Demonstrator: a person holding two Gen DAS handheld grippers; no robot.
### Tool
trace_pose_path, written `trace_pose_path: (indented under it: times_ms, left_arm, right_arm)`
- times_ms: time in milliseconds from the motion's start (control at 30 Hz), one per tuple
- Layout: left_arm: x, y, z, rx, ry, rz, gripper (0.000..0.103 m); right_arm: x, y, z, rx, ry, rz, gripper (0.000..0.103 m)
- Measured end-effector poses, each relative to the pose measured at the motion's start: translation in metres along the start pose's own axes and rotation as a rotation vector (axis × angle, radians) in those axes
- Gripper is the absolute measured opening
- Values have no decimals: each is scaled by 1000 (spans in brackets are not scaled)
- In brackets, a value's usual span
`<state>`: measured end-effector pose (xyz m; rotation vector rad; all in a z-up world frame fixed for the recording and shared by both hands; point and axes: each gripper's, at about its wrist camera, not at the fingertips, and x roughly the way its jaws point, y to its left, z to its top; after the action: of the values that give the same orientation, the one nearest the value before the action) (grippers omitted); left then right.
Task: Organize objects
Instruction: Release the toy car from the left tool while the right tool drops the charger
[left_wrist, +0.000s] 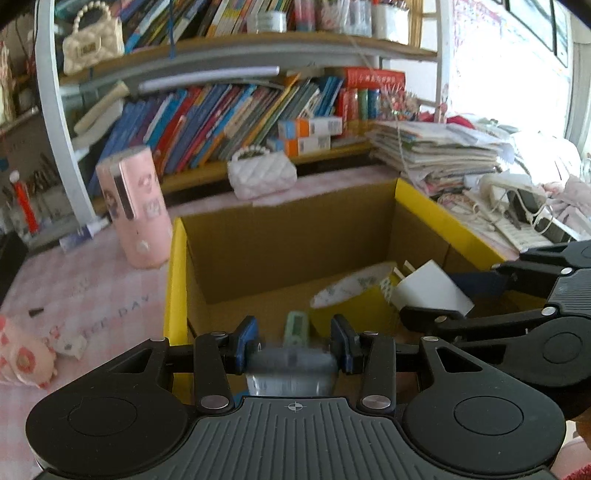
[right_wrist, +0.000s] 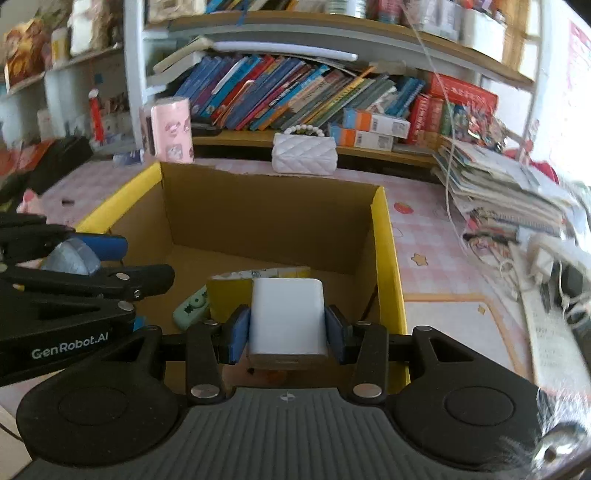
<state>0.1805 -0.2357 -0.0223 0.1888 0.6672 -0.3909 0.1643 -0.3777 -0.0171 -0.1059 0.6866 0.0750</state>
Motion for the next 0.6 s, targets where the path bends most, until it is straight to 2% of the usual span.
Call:
trace_pose_path:
  times_ms: [333,433,500,600]
  left_arm:
    - [-5,-2,-3,5,-3,9,42]
    - [-16,-3,-2,14,-44,20,49]
    - [-24,-2,-1,4,-74,27,59]
    - [-39,1,-1,-22,-125,31,67]
  right_arm:
    - [1,-3,-1,-10,4,-2,41]
    - [-2,-4,-2,23,4,-7,42]
    - [-6,-4,-3,45,-2,-15,42]
    - [-18,-2,-5,71,-33,-37,47]
